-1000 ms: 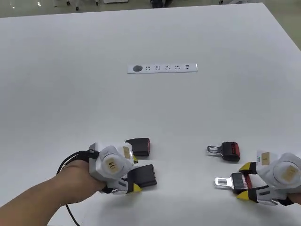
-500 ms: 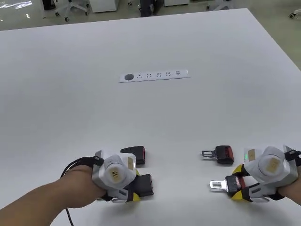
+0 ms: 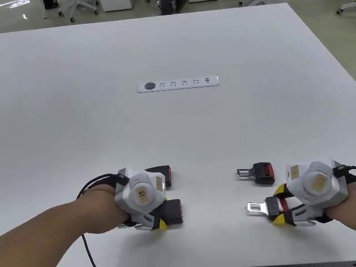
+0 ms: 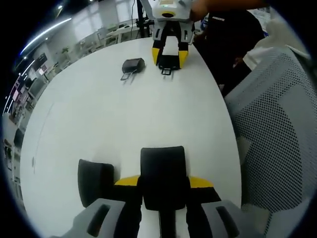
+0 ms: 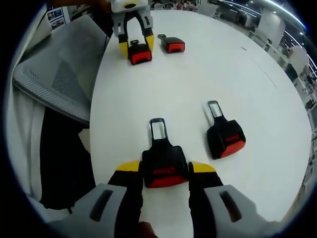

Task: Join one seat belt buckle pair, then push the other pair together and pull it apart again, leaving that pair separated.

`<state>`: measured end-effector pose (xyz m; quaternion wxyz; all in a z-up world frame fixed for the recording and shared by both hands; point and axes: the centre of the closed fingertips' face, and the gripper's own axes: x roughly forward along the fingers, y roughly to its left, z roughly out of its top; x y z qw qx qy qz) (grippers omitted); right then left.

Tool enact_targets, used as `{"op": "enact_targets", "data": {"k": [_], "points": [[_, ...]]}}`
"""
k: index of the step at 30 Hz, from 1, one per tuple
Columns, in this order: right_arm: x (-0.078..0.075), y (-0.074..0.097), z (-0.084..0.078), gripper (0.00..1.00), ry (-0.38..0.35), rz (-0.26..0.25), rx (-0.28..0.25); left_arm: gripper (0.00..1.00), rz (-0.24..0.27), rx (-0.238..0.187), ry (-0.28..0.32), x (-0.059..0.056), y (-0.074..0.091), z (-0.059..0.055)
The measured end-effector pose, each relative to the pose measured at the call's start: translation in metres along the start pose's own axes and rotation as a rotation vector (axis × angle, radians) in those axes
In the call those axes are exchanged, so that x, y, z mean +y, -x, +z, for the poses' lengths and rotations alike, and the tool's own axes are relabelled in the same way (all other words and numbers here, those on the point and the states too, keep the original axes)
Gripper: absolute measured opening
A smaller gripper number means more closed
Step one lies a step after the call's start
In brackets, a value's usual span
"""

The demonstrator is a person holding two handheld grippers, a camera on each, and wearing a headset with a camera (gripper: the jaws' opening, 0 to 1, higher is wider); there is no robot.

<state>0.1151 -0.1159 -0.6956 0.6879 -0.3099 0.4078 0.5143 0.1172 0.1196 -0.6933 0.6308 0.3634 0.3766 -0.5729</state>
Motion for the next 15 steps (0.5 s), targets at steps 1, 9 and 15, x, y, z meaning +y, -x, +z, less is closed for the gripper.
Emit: {"op": "enact_targets", "data": {"k": [1,9,15], "points": [[0.001,0.001,0.001,0.34,-0.002,0.000,-0.004,0.34,0.000,-0.001,0.003,0.000,0.000,0.000],[0.005,-0.004,0.012,0.35,-0.043,-0.027,-0.052,0.34,-0.001,-0.020,0.025,-0.001,0.001,0.001],[0.005,-0.010,0.023,0.35,-0.056,-0.040,-0.081,0.34,-0.005,-0.028,0.025,-0.001,0.001,0.002]]}}
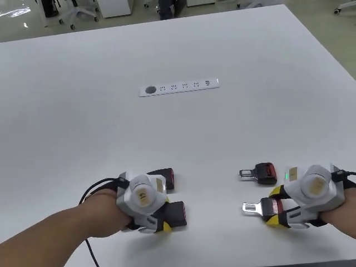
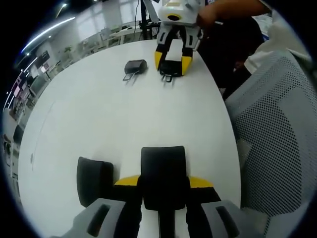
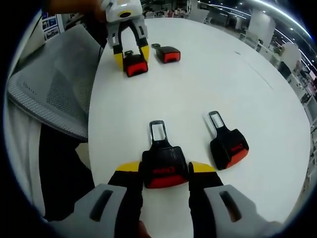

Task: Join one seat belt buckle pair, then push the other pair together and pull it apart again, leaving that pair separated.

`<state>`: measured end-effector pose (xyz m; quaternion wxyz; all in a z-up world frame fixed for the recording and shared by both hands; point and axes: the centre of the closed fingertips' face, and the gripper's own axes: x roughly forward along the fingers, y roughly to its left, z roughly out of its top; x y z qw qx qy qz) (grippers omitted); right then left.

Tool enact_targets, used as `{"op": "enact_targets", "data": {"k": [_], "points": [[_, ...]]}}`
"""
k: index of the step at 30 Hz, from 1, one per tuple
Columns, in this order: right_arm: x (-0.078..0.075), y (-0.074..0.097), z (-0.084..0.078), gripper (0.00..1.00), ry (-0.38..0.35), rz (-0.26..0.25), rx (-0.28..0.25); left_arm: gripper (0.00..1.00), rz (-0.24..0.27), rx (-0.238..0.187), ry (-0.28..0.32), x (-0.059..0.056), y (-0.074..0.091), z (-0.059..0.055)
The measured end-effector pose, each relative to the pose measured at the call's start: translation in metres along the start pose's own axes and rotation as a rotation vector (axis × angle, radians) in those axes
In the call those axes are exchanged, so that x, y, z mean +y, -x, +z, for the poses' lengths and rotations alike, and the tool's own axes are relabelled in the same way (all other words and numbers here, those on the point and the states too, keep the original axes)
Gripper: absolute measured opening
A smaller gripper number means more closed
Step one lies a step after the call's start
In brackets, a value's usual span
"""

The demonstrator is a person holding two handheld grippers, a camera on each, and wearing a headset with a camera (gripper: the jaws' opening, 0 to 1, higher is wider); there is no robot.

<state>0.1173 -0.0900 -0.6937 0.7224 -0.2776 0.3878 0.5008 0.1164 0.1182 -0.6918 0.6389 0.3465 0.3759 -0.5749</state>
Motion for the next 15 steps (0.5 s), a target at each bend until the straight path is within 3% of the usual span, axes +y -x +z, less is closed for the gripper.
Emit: {"op": "enact_targets", "data": {"k": [15], "points": [[0.024,-0.032,0.052,0.35,0.009,0.022,-0.106,0.34,-0.004,0.004,0.009,0.000,-0.001,-0.001]]}}
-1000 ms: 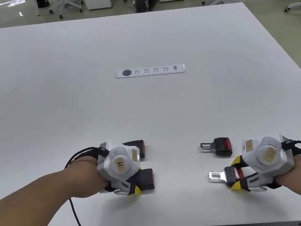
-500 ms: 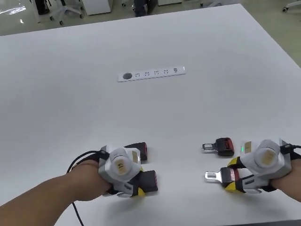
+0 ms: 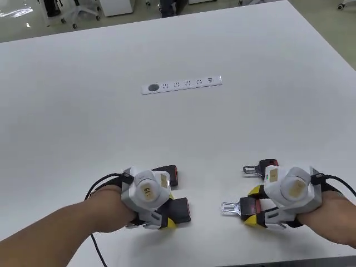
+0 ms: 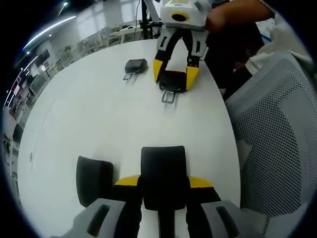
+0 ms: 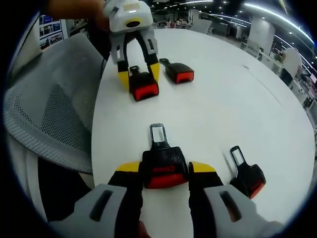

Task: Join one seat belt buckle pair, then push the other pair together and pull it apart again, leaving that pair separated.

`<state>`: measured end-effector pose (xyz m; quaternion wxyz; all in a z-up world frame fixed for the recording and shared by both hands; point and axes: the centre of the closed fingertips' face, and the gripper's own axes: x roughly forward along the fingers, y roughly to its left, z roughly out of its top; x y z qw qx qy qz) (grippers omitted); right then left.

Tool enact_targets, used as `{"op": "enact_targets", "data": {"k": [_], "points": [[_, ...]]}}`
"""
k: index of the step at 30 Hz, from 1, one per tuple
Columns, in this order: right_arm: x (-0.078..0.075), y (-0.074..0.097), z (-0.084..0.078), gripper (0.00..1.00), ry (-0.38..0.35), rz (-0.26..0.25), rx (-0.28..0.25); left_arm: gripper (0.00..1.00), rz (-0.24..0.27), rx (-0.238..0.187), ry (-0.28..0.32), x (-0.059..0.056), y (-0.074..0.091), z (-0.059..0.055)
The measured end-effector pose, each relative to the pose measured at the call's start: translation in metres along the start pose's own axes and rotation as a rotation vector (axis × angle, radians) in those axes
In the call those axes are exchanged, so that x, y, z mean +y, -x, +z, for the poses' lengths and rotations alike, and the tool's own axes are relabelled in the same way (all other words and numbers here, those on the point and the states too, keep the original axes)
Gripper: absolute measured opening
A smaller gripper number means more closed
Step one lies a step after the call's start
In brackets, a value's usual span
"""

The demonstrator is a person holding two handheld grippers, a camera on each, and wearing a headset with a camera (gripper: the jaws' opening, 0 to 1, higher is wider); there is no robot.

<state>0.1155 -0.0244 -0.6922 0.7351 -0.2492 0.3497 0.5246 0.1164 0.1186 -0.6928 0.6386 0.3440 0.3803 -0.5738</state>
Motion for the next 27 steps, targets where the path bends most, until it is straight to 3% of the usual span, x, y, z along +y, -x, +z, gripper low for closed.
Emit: {"op": "enact_targets", "data": {"k": [6,20,27], "points": [[0.008,-0.015,0.018,0.35,0.012,-0.008,-0.029,0.34,0.000,0.003,0.001,-0.001,0.001,0.001],[0.018,-0.037,0.044,0.34,0.079,-0.007,-0.014,0.34,-0.004,0.008,0.001,0.000,0.001,0.001],[0.020,-0.040,0.050,0.34,0.117,-0.004,0.003,0.34,-0.008,0.020,-0.011,-0.001,0.000,0.001]]}}
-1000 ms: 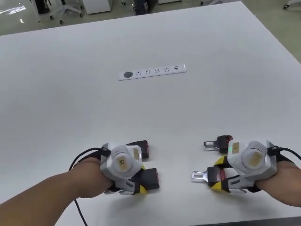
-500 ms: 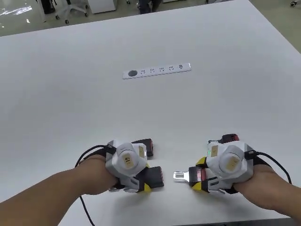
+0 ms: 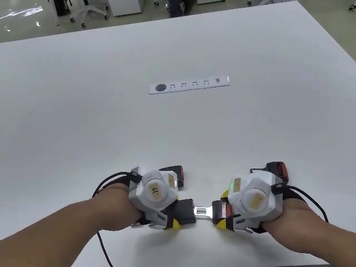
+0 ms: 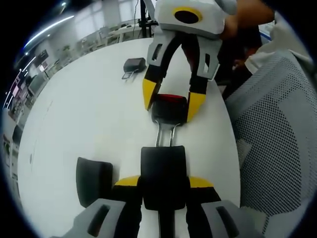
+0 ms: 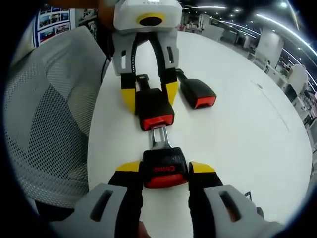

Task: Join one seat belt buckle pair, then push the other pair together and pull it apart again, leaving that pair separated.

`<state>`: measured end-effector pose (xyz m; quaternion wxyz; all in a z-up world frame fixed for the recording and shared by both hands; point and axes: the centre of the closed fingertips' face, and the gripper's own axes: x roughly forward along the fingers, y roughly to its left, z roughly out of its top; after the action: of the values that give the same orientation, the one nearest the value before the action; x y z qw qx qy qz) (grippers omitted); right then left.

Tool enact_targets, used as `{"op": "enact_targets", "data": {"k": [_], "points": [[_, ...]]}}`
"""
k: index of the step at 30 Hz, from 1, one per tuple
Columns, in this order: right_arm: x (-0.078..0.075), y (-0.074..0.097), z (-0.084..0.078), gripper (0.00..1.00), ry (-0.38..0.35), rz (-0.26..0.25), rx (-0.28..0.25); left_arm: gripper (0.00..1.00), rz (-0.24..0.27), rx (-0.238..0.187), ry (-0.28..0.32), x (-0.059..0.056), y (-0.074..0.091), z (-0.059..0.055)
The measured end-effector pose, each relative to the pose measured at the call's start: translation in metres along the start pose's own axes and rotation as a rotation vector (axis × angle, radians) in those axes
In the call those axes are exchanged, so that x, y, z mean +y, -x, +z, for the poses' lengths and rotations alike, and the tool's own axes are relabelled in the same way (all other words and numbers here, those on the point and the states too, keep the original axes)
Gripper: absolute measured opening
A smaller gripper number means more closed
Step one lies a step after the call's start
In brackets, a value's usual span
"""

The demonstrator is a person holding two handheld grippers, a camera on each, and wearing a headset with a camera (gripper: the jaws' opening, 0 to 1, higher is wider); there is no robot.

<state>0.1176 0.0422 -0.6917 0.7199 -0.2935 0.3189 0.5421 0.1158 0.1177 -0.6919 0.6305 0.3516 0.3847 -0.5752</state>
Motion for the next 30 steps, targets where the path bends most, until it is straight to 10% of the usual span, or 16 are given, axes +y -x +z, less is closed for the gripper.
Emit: {"op": "enact_targets", "data": {"k": [6,30], "points": [[0.001,-0.004,0.006,0.34,0.078,0.001,0.011,0.34,-0.007,0.009,-0.011,-0.001,-0.001,0.001],[0.004,-0.011,0.017,0.32,0.011,0.051,-0.081,0.33,-0.034,-0.001,-0.045,0.000,-0.002,-0.001]]}}
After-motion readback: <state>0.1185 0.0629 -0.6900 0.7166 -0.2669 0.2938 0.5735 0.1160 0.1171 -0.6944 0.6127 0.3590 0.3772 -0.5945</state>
